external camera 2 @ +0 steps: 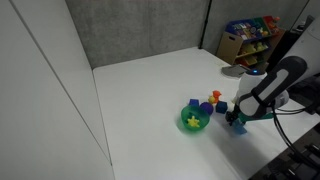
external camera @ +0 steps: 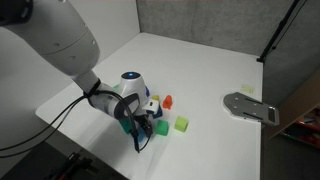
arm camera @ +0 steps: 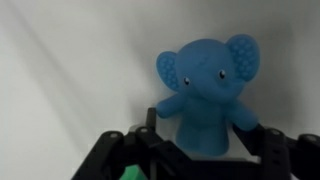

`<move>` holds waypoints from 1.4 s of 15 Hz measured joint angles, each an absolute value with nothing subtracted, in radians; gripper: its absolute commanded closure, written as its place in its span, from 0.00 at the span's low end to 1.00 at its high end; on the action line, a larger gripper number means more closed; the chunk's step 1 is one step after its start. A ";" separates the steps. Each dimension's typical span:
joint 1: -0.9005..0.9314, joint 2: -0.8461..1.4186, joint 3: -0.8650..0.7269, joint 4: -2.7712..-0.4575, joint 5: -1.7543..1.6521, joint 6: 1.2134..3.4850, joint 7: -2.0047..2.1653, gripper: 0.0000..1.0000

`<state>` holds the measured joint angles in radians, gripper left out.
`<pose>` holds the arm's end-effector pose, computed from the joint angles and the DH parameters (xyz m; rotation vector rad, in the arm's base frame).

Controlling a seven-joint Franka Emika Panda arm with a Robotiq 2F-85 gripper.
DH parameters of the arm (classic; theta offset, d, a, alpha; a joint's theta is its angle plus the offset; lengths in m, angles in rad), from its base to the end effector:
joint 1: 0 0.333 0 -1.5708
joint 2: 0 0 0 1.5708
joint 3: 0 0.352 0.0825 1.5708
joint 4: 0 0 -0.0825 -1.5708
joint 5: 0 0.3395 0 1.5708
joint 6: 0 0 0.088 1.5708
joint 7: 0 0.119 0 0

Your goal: Put the blue toy elephant in the green bowl

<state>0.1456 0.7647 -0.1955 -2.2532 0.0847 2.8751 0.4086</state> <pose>0.4996 -0.0370 0.0805 2.9045 -0.7371 -0.1509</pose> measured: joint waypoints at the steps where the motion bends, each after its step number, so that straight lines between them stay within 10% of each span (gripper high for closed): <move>1: 0.146 0.762 -0.195 -2.253 0.085 2.877 0.409 0.59; 6: 0.169 0.745 -0.209 -2.254 0.085 2.876 0.409 0.83; 21: 0.376 0.424 -0.279 -2.236 -0.027 2.656 0.582 0.84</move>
